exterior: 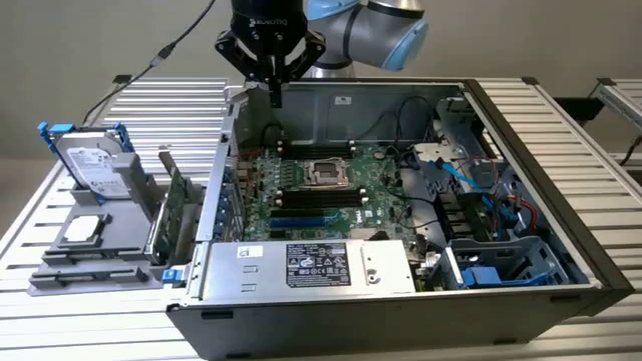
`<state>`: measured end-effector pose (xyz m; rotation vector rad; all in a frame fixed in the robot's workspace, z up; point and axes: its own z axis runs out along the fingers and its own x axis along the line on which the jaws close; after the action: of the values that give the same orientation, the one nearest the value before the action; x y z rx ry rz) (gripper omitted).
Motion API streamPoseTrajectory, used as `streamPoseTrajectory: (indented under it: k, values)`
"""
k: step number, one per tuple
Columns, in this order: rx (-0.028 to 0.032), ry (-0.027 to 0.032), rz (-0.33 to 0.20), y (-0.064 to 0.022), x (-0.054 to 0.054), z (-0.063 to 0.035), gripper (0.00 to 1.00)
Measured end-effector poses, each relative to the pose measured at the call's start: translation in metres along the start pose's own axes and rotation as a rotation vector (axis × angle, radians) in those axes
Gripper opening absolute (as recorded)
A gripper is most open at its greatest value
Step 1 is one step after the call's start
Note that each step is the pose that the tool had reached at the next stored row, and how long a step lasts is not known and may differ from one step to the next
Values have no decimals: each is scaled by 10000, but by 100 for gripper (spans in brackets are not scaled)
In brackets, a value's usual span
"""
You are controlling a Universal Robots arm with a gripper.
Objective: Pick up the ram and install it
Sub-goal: 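Reach for the ram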
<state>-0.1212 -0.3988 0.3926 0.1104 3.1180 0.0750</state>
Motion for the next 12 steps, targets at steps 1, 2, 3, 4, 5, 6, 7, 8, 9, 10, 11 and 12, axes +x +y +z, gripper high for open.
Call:
streamPoseTrajectory:
  k: [1, 2, 3, 4, 5, 6, 7, 8, 9, 10, 11, 12]
  values:
    - [0, 0, 0, 0, 0, 0, 11]
    - [0, 0, 0, 0, 0, 0, 11]
    - [0, 0, 0, 0, 0, 0, 11]
    - [0, 0, 0, 0, 0, 0, 11]
    - [0, 0, 0, 0, 0, 0, 11]
    - [0, 0, 0, 0, 0, 0, 11]
    - [0, 0, 0, 0, 0, 0, 11]
    - [0, 0, 0, 0, 0, 0, 11]
    - [0, 0, 0, 0, 0, 0, 11]
    - [0, 0, 0, 0, 0, 0, 11]
    - [2, 2, 1, -4, 3, -1, 11]
    - [4, 2, 1, -18, 20, -3, 11]
